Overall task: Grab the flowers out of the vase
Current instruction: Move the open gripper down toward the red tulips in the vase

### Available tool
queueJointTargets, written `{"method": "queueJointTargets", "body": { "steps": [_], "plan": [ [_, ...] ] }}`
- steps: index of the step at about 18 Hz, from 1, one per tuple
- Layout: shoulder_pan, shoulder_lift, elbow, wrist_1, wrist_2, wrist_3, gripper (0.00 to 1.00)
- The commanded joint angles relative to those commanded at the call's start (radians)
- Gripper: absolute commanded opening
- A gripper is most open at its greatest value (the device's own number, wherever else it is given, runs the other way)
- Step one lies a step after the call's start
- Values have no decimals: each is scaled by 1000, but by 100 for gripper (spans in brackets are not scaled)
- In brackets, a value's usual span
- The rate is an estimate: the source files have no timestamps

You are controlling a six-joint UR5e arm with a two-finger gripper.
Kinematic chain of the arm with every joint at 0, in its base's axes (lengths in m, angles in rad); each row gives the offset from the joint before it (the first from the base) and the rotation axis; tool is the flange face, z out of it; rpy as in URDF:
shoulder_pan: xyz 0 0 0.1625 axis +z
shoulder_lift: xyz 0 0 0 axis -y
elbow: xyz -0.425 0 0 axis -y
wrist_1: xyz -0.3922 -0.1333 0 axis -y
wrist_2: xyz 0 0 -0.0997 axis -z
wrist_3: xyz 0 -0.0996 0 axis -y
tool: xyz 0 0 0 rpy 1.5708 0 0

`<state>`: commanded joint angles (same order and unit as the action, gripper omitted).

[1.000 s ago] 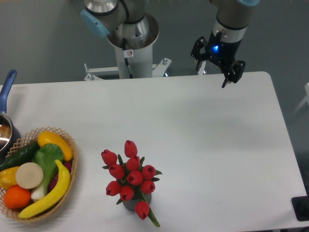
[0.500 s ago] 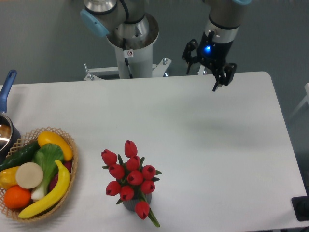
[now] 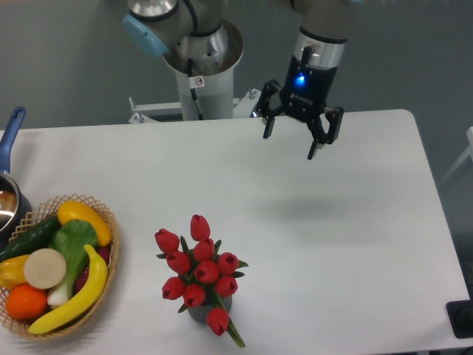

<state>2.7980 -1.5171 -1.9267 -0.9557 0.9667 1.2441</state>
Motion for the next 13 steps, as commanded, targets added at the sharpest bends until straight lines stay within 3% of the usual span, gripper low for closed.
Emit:
{"method": "queueJointTargets", "body": {
  "steps": [8,10,13],
  "plan": [
    [-60,-43,-6,15,-117,-20,100],
    [-93,-75,1,24,-160,-60,100],
    [-104,-152,24,87,-242,-72,100]
  ]
}}
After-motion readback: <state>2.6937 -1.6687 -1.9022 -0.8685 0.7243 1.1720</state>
